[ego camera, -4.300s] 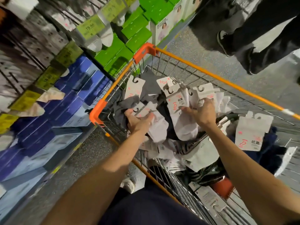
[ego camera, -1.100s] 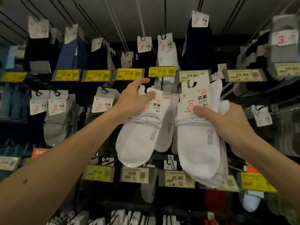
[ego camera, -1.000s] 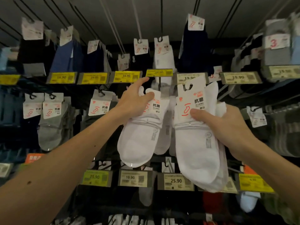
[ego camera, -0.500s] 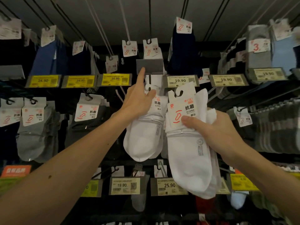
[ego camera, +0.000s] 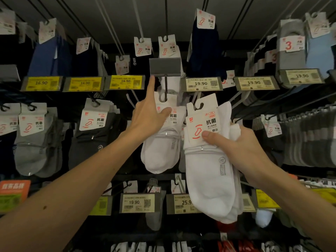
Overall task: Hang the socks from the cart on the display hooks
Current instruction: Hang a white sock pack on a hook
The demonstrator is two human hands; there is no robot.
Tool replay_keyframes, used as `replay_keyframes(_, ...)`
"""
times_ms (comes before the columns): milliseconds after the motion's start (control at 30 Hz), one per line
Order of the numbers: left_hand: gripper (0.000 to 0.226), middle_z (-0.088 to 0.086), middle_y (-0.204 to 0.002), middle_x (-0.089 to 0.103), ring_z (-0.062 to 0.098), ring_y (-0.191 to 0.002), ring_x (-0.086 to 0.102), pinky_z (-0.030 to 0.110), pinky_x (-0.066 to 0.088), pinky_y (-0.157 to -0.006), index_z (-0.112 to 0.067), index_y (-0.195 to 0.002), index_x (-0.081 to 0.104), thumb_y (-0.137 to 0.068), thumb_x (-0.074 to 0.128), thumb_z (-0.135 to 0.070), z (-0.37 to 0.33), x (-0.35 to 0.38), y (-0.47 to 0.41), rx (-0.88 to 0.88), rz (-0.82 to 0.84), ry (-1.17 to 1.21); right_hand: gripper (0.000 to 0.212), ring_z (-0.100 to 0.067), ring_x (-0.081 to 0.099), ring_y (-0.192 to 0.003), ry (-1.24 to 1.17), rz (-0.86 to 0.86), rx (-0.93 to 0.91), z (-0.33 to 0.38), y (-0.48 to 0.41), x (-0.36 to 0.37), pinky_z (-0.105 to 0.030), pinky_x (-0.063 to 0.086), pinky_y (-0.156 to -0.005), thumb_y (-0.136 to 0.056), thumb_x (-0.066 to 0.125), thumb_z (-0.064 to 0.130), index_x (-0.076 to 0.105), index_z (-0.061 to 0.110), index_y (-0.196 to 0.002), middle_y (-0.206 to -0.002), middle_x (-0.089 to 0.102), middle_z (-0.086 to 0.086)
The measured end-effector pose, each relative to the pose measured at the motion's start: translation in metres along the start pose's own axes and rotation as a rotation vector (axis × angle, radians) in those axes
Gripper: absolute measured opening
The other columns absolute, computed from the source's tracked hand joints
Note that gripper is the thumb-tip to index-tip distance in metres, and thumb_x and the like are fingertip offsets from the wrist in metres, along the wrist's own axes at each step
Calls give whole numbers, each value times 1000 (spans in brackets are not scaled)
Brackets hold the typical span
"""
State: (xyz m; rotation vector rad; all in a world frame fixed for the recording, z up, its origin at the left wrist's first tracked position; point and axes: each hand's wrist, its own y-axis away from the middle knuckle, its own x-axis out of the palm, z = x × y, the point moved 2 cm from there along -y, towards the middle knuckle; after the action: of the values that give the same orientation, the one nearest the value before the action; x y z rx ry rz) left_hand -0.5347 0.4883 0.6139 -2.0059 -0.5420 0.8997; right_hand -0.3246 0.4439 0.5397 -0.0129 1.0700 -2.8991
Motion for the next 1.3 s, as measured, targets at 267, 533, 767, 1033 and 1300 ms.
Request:
replay_keyframes(267,63,-10,-120,64,3,-105,62,33,51,-96,-30,-135,54,-86,50,-69,-14,-5,80,-225,110,465,26,-16,76,-87,-82,73,62,-5,6,22,-29,61,-70,-82,76,20,73,17,-108,-95,79,2)
replay_keyframes(533,34,5,-99,77,23,-91,75,45,60,-87,-16,-114,70,-94,62,-42,-24,2,102,-567,113,1004,39,-15,75,-95,-244,233,46,-4,18,62,-24,60,-74,-79,74,23,70,18,-117,-103,78,0)
replay_keyframes(767,34,6,-95,78,20,-84,76,31,62,-68,-10,-110,71,-94,64,-39,-1,-17,94,-637,8,956,45,-16,74,-99,-315,220,153,-18,18,58,-32,59,-78,-82,68,29,62,18,-126,-108,76,1)
replay_keyframes(1033,19,-2,-92,73,8,-69,71,19,51,-55,-27,-114,63,-95,63,-32,13,-78,61,-274,-42,330,21,-18,75,-89,-124,-32,87,-20,-7,37,-40,60,-78,-96,61,28,67,18,-114,-100,78,0)
replay_keyframes(1300,59,0,-145,50,20,-111,55,26,37,-77,-42,-153,27,-101,53,-39,-31,-90,5,74,465,-593,8,-9,75,-82,-49,-11,-66,-7,-45,53,-27,61,-68,-98,60,27,68,27,-100,-91,78,8)
